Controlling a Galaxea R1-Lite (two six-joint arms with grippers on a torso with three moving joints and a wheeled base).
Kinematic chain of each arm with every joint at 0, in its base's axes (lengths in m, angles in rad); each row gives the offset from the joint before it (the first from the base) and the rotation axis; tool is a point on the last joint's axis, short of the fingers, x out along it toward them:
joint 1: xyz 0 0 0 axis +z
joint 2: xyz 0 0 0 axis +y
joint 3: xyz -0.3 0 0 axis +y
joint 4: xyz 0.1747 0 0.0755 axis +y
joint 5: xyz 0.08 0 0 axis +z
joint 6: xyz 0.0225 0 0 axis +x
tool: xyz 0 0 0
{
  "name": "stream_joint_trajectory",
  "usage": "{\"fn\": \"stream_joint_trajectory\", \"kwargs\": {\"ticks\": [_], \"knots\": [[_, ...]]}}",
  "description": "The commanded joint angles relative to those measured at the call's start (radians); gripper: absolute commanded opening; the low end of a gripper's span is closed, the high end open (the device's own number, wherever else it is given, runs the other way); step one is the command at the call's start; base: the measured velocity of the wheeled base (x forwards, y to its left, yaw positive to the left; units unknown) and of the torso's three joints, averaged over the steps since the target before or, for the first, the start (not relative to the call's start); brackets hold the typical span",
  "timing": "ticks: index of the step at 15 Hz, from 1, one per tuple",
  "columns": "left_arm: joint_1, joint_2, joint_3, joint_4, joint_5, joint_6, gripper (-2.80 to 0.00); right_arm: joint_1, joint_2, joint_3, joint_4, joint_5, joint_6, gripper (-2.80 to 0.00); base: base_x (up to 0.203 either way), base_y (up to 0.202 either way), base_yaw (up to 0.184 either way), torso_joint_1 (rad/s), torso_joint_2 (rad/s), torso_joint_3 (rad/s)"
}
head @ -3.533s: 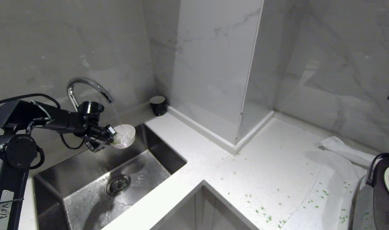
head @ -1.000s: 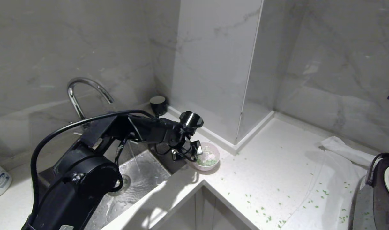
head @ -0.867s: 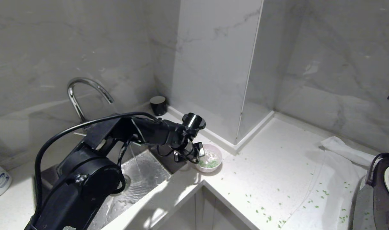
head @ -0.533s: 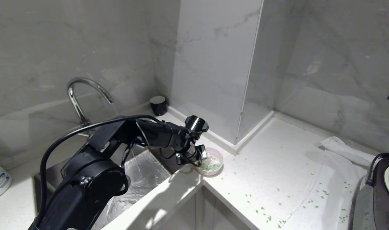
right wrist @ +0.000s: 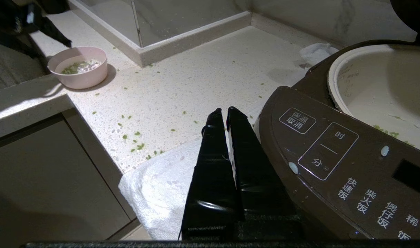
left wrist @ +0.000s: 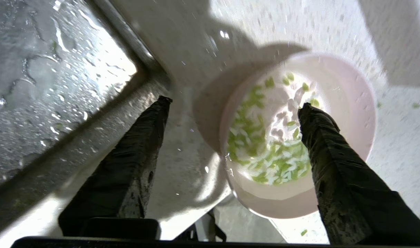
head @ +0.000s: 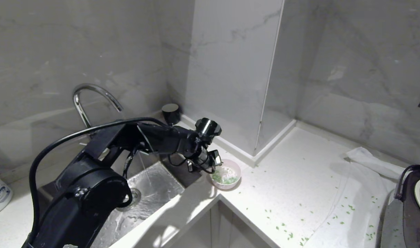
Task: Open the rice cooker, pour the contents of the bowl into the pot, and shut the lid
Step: Place the bowl on the table, then turn off the tap
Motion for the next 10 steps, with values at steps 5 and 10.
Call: {"fn": "stream_joint_trajectory", "kwargs": {"ticks": [5,10], "knots": [[0.056,-0.191,0.071,0.152,0.003,-0.041,0.00,0.000,0.001,0.000,0.001,0.001,0.000,-2.80,0.000,0.000,0.000,0.000,0.00,0.000],[0.088,-0.367,0.289,0.153,0.092,-0.043,0.00,0.001,0.001,0.000,0.001,0.001,0.000,-2.80,0.000,0.000,0.000,0.000,0.00,0.000]]}}
